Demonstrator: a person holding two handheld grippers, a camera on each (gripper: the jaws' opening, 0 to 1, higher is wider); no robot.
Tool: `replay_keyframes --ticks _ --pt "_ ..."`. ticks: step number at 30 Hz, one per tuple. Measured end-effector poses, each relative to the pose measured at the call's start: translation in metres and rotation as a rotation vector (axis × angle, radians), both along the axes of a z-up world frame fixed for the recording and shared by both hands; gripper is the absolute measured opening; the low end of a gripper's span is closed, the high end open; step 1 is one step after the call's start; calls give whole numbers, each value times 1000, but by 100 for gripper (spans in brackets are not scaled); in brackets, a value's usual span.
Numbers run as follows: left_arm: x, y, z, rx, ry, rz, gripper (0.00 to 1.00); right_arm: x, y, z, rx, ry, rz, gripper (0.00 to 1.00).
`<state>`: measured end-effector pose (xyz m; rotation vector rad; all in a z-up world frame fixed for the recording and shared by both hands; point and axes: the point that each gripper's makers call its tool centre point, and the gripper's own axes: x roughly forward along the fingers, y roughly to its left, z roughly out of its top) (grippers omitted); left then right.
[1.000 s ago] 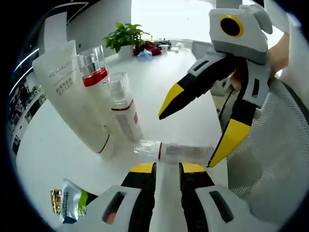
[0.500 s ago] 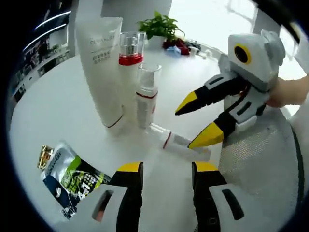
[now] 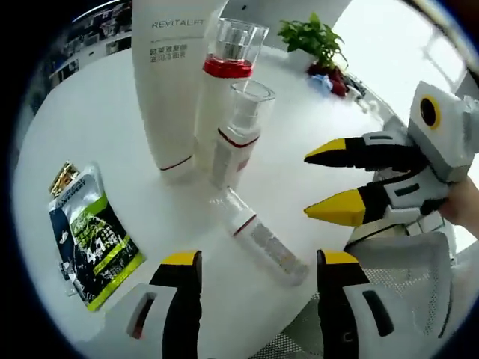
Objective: Arrange the skincare products in the storage area until every visible bottle or jar stands upright without overlapping.
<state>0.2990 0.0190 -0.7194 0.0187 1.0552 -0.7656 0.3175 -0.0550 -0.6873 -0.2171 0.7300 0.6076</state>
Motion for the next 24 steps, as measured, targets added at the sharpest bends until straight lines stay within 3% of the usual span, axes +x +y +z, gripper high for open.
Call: replay_keyframes --ticks 4,11,19,24 --pt "0 -5 -4 21 6 49 65 -7 -14 5 3 -10 -20 39" --pt "4 -11 -13 121 -26 31 63 -22 -45 9 3 -24 -66 38" --pt "9 -19 -25 186 -30 30 53 -39 -75 10 -1 -28 -109 38" --pt "10 -17 -27 209 -69 36 46 -45 -81 10 16 -30 -133 39"
